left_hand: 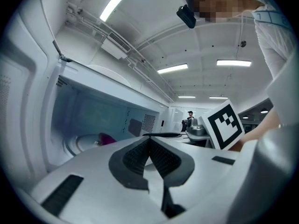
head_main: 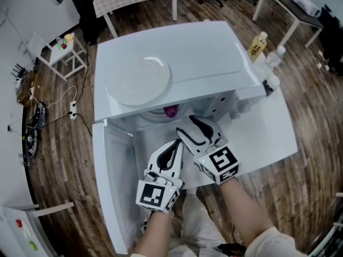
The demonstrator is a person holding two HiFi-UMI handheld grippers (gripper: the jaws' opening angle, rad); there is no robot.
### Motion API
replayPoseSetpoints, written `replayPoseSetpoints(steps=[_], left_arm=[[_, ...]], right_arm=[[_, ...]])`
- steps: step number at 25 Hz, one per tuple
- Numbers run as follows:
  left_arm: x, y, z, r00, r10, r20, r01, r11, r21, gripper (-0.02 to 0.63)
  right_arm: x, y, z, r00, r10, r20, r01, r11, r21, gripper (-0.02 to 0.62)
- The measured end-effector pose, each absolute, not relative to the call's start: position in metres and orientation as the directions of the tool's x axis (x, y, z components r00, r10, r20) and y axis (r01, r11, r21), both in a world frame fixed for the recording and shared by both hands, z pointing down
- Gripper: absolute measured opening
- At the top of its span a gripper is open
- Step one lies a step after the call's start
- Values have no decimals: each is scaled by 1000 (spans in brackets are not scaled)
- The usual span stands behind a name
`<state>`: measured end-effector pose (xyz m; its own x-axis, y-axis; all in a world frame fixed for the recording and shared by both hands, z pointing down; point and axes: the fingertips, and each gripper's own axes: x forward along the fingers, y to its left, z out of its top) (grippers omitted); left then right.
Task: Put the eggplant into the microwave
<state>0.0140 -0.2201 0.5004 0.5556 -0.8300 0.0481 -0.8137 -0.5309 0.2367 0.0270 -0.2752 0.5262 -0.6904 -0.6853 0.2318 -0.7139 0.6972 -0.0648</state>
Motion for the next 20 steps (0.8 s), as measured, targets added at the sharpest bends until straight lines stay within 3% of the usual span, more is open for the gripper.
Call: replayPoseSetpoints(steps=[10,20], left_arm=[[24,-189,479,601,-799,16,-779,-581,236,3],[37,-166,460,651,-759,1,-740,-634,225,2]], right_arm=[[44,-236,499,-653,-729,205,-749,662,-33,178],[59,-202,481,-644,-745,175,-756,655,2,51]])
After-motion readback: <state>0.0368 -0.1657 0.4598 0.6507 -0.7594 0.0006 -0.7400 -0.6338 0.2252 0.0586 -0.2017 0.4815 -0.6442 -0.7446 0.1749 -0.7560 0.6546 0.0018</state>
